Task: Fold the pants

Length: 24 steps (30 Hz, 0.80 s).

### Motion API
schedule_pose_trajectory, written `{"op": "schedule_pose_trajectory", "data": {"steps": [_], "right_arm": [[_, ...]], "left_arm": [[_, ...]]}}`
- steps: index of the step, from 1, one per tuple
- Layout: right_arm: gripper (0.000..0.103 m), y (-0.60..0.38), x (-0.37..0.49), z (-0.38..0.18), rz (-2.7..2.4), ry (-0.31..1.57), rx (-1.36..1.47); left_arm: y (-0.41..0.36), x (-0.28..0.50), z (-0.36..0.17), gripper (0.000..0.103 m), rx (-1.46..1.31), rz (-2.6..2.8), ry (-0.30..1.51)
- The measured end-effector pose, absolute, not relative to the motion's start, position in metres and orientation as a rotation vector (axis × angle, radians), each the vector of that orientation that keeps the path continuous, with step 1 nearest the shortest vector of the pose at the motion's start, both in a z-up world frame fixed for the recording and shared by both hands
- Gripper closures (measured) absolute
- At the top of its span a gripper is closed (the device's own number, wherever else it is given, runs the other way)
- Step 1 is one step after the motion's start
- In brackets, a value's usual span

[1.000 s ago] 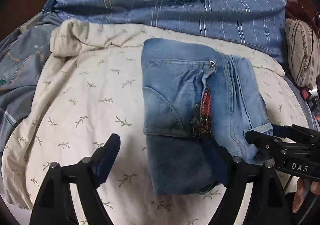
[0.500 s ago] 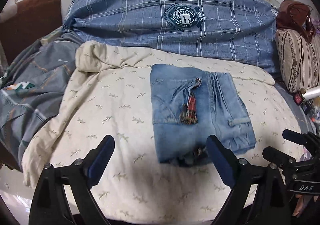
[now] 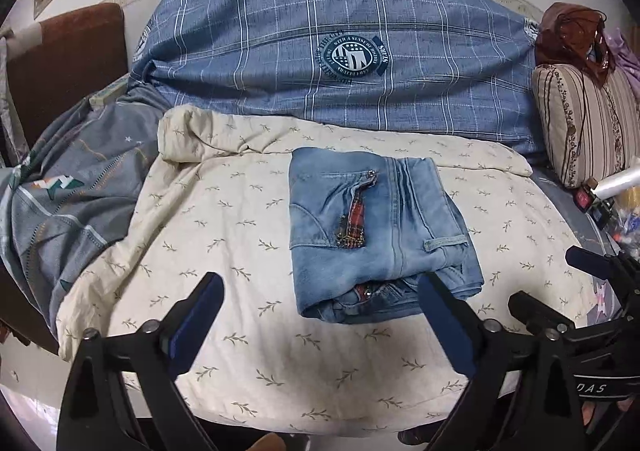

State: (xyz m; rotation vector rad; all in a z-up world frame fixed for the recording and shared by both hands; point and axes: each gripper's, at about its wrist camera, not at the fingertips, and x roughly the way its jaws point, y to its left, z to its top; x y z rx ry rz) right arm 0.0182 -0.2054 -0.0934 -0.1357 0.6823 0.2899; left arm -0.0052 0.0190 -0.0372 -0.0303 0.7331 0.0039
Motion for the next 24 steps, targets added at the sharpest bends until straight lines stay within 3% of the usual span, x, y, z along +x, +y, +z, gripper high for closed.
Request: {"op": "schedule_pose_trajectory", "data": {"steps": [24], "right_arm": [[0.001, -0.202, 0.020, -0.099, 0.289, 0.703, -0.174]], "left_arm": [[0.018, 0.015, -0.038, 0.000, -0.065, -0.033, 0.779]]}}
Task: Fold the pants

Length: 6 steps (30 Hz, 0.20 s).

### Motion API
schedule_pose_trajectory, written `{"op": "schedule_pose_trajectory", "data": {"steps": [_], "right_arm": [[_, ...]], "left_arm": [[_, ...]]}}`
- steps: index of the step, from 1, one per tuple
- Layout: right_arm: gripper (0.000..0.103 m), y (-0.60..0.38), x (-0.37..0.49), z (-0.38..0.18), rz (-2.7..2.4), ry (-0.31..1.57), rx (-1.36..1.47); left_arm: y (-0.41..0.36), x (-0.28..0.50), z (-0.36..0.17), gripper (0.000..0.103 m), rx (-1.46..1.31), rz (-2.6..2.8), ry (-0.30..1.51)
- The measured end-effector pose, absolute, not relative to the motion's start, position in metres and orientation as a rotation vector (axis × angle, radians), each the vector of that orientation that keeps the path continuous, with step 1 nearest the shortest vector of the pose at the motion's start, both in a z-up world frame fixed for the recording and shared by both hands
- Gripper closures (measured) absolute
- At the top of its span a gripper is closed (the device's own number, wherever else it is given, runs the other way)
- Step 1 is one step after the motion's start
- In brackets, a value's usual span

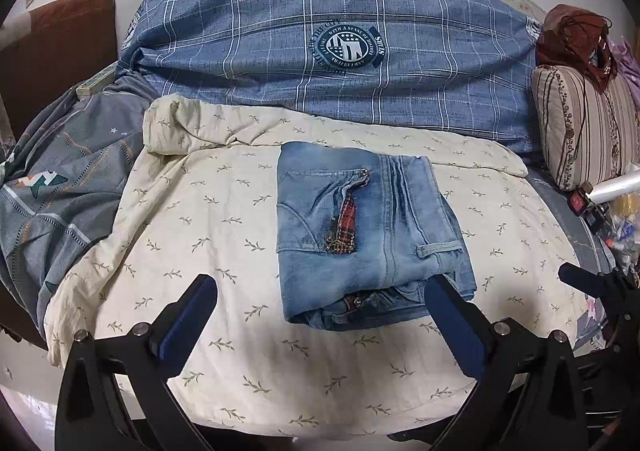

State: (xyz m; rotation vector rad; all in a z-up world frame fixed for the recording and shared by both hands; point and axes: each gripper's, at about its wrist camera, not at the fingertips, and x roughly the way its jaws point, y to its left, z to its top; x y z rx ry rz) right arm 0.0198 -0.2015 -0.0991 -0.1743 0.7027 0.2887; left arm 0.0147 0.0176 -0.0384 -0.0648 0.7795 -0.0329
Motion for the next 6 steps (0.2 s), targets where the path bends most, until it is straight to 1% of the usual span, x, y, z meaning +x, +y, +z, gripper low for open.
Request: {"op": "schedule_pose_trajectory", "data": {"steps": [6], "right_arm": [[0.001, -0.2014, 0.0251, -0.0982, 0.286, 0.705, -0.170]], "left_arm": [[0.0138, 0.0208, -0.0332, 0.000, -0.046, -0.046, 0.759]]}}
